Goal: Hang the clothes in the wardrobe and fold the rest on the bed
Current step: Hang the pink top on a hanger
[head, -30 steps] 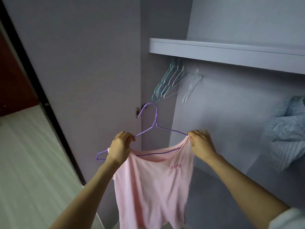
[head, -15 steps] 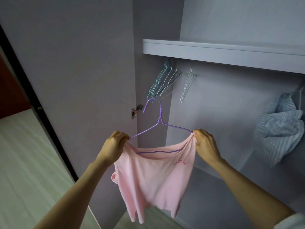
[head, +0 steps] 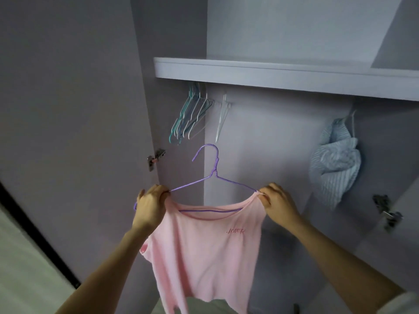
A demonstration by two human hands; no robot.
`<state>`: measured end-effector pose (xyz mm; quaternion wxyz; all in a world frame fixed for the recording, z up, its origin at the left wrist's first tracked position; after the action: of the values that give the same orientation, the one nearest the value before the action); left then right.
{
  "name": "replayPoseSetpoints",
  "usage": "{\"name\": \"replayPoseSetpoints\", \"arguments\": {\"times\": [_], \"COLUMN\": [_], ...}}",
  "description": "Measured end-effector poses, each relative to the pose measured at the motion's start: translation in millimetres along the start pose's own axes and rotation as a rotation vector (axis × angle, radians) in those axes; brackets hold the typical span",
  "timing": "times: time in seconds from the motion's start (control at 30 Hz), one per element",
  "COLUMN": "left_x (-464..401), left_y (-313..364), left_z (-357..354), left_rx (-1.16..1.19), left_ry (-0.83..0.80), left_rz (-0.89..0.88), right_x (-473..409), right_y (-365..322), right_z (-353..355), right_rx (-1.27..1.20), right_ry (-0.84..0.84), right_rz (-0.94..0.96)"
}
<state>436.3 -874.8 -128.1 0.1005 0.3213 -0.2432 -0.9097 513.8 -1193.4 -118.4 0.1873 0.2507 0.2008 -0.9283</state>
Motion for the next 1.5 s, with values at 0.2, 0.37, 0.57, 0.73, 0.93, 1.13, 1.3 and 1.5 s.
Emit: {"name": "replayPoseSetpoints", "arguments": {"times": [0.2,0.37,0.57,0.73,0.93,1.13,1.3,1.5], "left_x": [-20,-37,-46,-62,-90,-133,-163,-175], "left_y": [22,55,122,180,257,317,345,351], "left_z": [-32,-63,-91,-93,-90,-107,-136,-164], "left_rx": [0.017,-0.106,-0.051,0.007,0.007,-0.113,-0.169,-0.2], "left_ry": [-0.048,-0.136,-0.166,-0.091,0.053,0.183,0.284,0.421], "left_rz": [-0.031,-0.049,-0.216,-0.38,-0.577,-0.666,-0.705,-0.658], "right_x": [23,33,23,14,-22,-68,-97,-130], "right_y": [20,38,62,79,92,129,174,221], "right_z": [11,19,49,73,95,101,89,70], "right_rx": [-0.004,-0.016,0.222,0.366,0.404,0.321,0.318,0.199], "right_ry": [-0.175,-0.149,-0.023,0.012,0.115,0.241,0.353,0.442], "right_rz": [-0.035,-0.278,-0.479,-0.631,-0.595,-0.687,-0.695,-0.748]}}
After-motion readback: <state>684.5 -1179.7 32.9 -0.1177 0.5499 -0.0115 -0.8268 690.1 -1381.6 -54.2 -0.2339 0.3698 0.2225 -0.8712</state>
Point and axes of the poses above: each hand's wrist, its own x-axis away from the middle knuckle, its own z-axis out of the back of the hand, y = z × x, the point moved 6 cm from there along -x, towards the middle knuckle, and after that the axes turned 9 degrees about y, right-handed, at the moved point
